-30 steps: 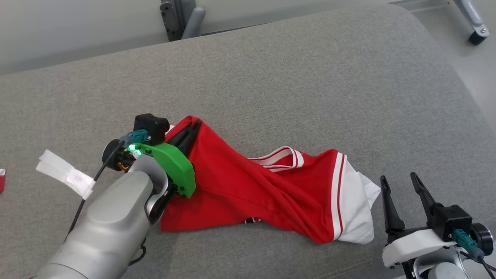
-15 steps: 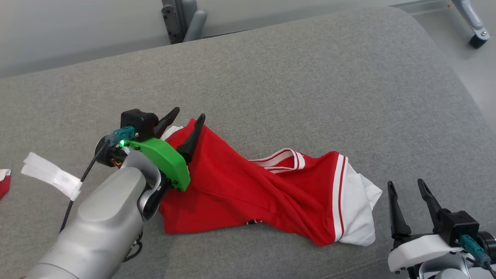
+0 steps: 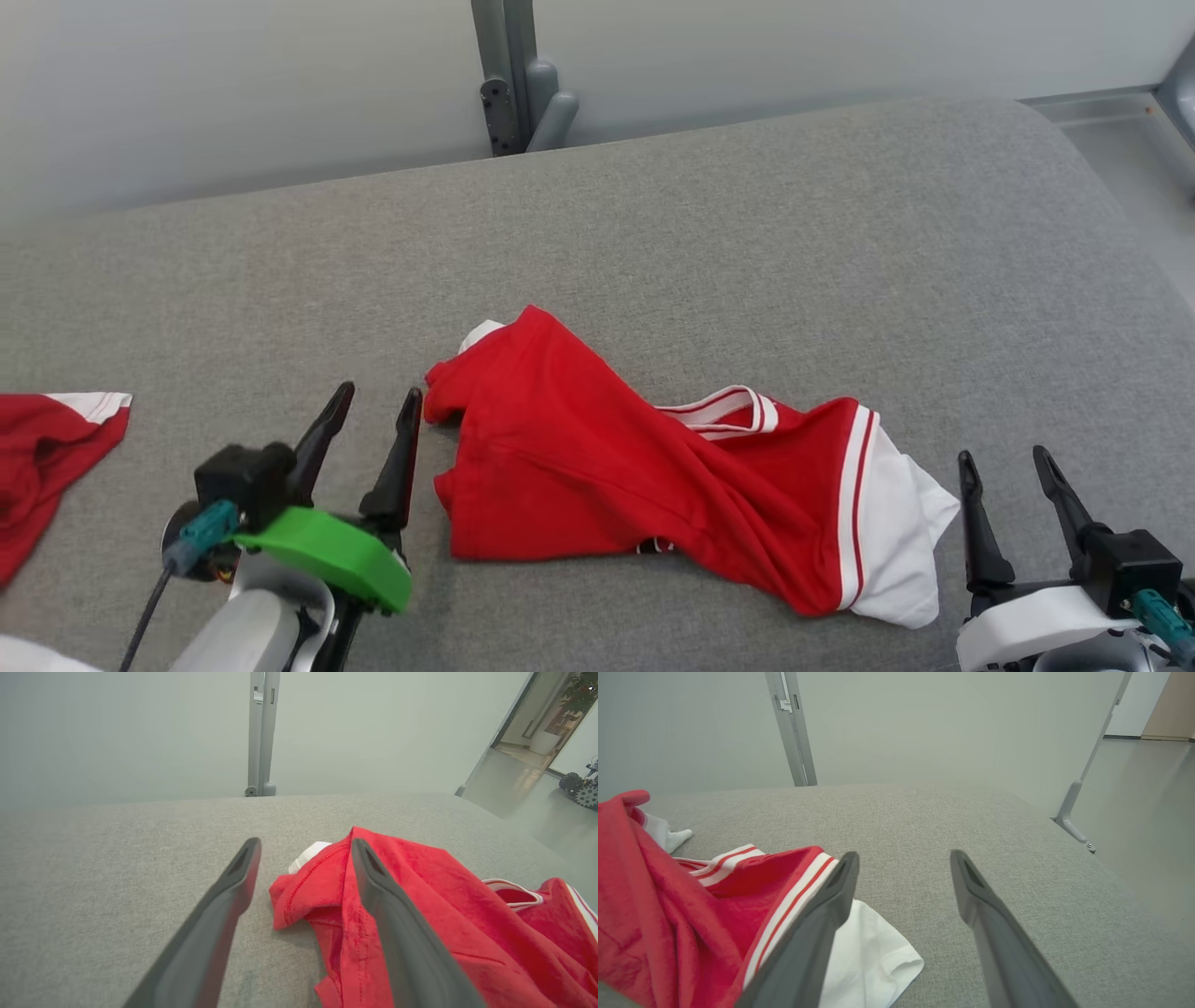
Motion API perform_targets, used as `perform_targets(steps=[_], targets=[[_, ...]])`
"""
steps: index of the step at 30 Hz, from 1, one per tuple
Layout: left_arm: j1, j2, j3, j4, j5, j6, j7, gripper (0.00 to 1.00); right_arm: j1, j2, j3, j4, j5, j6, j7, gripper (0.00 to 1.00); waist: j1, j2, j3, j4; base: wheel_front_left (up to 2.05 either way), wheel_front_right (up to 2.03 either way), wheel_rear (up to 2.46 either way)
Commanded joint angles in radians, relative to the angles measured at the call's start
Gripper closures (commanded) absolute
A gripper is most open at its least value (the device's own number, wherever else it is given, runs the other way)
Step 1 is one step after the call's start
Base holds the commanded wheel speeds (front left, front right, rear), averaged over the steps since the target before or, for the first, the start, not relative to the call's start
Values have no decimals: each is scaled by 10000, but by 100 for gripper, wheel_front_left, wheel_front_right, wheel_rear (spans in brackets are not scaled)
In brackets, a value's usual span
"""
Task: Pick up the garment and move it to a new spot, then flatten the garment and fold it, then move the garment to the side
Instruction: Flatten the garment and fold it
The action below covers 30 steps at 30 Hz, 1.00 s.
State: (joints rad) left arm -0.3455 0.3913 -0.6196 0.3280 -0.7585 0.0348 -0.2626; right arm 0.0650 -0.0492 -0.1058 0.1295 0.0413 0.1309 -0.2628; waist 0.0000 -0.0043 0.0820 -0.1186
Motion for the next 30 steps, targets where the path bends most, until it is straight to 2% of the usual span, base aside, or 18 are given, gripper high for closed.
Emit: perform_targets(steps=[1,3,6,15,20,30], targets=[[669,13,357,-423,272,123,-28,0,165,-53,-96,-62,-75,-3,-30,0,0,43,-326,332,0,0,0],[1436,42,721,-873,897,284,-18,0,237,-154,-122,-82,-146,-3,-30,0,0,43,-468,467,0,0,0],[2429,-243,1307,-1305,1456,369,-16,0,352,-298,-154,-39,-160,-3,-30,0,0,43,-621,627,0,0,0],[4474,-1301,3110,-2028,3184,24,-17,0,630,-629,-289,38,-147,-3,-30,0,0,43,-884,1049,0,0,0],[5207,-1875,4168,-2091,3986,-449,-17,0,836,-583,-343,157,-132,-3,-30,0,0,43,-1003,1180,0,0,0],[5674,-2687,5589,-2090,4803,-1253,-17,0,838,-446,-231,222,-142,-3,-30,0,0,43,-1048,1246,0,0,0]])
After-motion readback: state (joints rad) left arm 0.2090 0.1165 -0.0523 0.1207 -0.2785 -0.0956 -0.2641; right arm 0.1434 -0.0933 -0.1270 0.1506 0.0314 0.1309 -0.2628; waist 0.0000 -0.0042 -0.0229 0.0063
